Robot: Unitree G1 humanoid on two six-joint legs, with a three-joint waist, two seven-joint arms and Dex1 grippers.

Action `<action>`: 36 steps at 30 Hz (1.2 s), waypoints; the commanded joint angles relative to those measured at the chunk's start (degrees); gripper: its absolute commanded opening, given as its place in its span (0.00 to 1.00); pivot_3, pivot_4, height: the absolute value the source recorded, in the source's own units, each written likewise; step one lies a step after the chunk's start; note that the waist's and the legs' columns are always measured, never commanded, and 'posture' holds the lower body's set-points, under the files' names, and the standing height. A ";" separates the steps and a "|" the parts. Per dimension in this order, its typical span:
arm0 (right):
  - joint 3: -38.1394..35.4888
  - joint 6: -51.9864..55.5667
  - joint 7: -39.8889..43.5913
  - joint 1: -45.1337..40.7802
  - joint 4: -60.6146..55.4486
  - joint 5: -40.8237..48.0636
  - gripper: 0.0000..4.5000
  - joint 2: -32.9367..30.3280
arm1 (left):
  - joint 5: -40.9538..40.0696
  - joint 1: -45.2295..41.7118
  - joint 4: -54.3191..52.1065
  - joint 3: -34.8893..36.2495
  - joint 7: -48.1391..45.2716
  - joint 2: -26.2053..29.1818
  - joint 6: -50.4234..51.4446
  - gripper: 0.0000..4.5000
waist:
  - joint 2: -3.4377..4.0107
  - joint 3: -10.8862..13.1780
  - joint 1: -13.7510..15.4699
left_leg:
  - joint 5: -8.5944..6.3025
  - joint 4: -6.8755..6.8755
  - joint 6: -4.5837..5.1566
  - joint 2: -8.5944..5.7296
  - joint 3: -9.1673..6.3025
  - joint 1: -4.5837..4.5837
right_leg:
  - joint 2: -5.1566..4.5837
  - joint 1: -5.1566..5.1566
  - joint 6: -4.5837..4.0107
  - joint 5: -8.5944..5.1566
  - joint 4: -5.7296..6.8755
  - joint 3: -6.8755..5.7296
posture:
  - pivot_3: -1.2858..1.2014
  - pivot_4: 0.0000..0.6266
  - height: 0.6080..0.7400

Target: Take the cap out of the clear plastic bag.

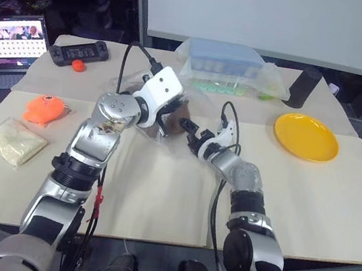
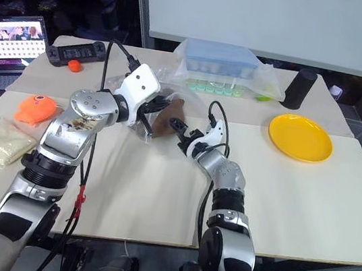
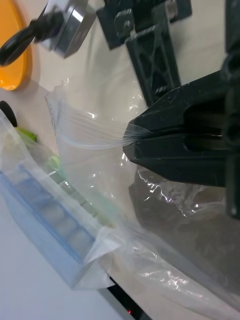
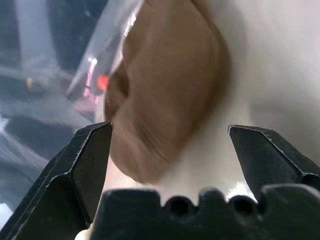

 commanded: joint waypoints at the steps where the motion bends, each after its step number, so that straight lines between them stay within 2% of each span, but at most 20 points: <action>1: 0.33 -5.94 2.79 -6.78 8.40 -1.92 1.00 4.64 | -1.09 -0.33 -4.97 -0.27 0.79 -0.96 1.60 0.00 | 0.01 0.00 -0.25 | 0.00 -0.01 0.00 0.00 0.00 0.00 | 0.01 -0.01 0.00 0.00 0.00 0.00 | 0.52 0.24 1.00; 6: 1.31 -11.42 3.88 -11.70 19.56 -6.69 1.00 4.30 | -1.35 0.44 -7.16 -0.27 1.30 -1.10 3.51 0.00 | 0.01 0.01 -0.27 | 0.00 -0.06 0.00 0.00 0.00 -0.01 | 0.00 -0.01 0.00 0.00 -0.03 0.00 | 0.52 0.24 1.00; 12: 4.81 -14.07 4.05 -12.55 25.19 -14.16 1.00 4.07 | -1.56 1.16 -9.02 0.03 2.42 -0.76 4.97 0.00 | 0.01 0.01 -0.30 | 0.00 -0.06 0.00 0.00 -0.01 0.03 | 0.00 0.02 0.00 0.00 -0.02 0.00 | 0.52 0.24 1.00; 22: 0.39 -18.07 6.64 -14.55 28.31 -12.86 1.00 6.72 | -2.18 2.27 -11.54 0.03 4.11 -1.00 6.85 0.00 | 0.01 0.01 -0.27 | 0.00 -0.06 -0.01 0.01 -0.01 0.15 | 0.01 0.12 0.00 0.00 0.01 0.01 | 0.52 0.24 1.00; 25: -1.52 -18.98 6.77 -15.13 29.38 -11.85 0.83 6.88 | -2.52 2.43 -11.95 -0.01 4.40 -0.76 7.12 0.00 | 0.01 0.01 -0.26 | 0.00 -0.06 -0.01 0.01 -0.02 0.13 | 0.01 0.10 0.00 0.00 0.00 0.01 | 0.52 0.24 1.00; 32: -3.12 -19.08 7.53 -15.39 29.80 -11.89 0.29 6.37 | -2.59 3.45 -12.04 -0.13 4.69 -0.23 6.41 0.00 | 0.02 0.01 -0.29 | 0.00 -0.07 -0.01 0.01 -0.02 0.06 | 0.00 0.03 -0.01 0.00 0.00 0.01 | 0.52 0.24 1.00; 36: -3.20 -18.29 7.86 -14.71 28.59 -12.05 0.01 5.56 | -2.22 4.09 -11.79 -0.77 4.69 0.01 5.45 0.00 | 0.02 0.01 -0.28 | 0.00 -0.07 -0.01 0.00 -0.02 0.12 | 0.00 0.11 -0.01 0.00 -0.01 0.01 | 0.52 0.24 1.00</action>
